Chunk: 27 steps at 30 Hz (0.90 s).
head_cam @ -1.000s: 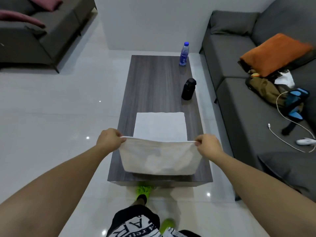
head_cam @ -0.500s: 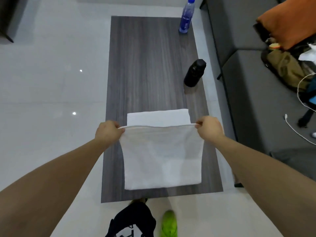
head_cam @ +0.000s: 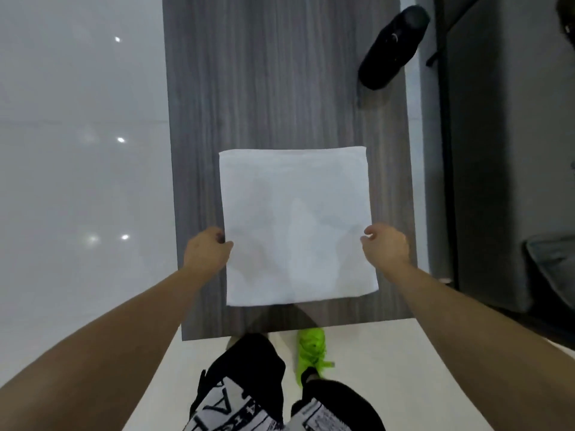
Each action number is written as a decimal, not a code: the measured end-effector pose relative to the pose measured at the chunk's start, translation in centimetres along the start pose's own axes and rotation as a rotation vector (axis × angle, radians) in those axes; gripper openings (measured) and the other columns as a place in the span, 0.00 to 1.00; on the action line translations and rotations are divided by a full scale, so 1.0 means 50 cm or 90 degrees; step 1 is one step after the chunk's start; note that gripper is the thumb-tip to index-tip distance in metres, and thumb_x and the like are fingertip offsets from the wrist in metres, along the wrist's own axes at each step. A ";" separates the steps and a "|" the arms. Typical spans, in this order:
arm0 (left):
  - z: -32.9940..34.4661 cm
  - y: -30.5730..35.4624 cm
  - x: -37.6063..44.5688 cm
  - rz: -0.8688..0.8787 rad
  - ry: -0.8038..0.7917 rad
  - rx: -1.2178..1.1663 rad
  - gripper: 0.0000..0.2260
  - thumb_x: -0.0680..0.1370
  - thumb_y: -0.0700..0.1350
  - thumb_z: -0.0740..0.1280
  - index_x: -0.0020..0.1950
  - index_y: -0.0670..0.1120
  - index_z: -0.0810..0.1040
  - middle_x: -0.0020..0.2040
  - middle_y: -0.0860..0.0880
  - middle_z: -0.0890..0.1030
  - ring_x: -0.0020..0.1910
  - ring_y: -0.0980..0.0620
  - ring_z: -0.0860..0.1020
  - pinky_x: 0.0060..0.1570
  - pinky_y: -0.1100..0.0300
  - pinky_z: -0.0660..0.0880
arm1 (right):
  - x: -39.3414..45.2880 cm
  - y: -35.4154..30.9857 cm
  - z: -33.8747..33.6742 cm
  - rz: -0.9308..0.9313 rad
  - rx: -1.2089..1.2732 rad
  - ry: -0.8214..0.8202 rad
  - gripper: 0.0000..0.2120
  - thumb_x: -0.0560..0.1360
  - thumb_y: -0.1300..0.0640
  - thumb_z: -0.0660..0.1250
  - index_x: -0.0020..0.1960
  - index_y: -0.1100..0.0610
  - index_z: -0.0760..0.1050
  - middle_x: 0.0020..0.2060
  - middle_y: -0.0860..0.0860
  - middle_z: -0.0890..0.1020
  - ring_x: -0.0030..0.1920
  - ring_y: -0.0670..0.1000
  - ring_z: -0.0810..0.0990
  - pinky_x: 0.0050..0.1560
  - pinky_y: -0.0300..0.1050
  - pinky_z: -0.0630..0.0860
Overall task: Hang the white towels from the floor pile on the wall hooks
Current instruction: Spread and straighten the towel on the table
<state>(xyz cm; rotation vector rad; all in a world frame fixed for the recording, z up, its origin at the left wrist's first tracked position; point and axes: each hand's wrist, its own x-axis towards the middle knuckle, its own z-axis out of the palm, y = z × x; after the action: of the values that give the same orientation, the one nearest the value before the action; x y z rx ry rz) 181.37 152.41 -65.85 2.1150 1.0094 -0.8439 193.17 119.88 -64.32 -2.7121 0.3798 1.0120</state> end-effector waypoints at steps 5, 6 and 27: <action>0.130 -0.096 -0.062 -0.114 -0.055 -0.017 0.20 0.76 0.49 0.67 0.65 0.43 0.73 0.58 0.42 0.79 0.57 0.41 0.77 0.55 0.51 0.76 | -0.046 0.129 0.106 0.109 0.059 -0.080 0.19 0.75 0.52 0.68 0.63 0.58 0.74 0.57 0.57 0.80 0.56 0.59 0.79 0.55 0.49 0.77; 0.152 -0.111 -0.077 -0.136 -0.044 -0.035 0.21 0.75 0.49 0.67 0.66 0.42 0.72 0.59 0.41 0.78 0.58 0.40 0.76 0.56 0.51 0.75 | -0.052 0.145 0.122 0.140 0.136 -0.091 0.19 0.73 0.52 0.70 0.61 0.58 0.74 0.56 0.57 0.80 0.54 0.58 0.79 0.54 0.50 0.77; 0.285 0.061 -0.284 -0.294 0.203 -0.876 0.17 0.74 0.34 0.68 0.62 0.41 0.70 0.56 0.38 0.79 0.43 0.41 0.83 0.36 0.54 0.82 | -0.201 0.072 0.168 0.137 0.718 0.130 0.41 0.71 0.65 0.69 0.73 0.37 0.56 0.56 0.45 0.78 0.49 0.49 0.81 0.50 0.45 0.80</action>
<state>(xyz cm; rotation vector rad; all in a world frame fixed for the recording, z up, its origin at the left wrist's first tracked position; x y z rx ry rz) 172.93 134.19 -62.64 0.8247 1.6102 0.1235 179.61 120.61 -64.27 -1.7413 0.9423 0.3352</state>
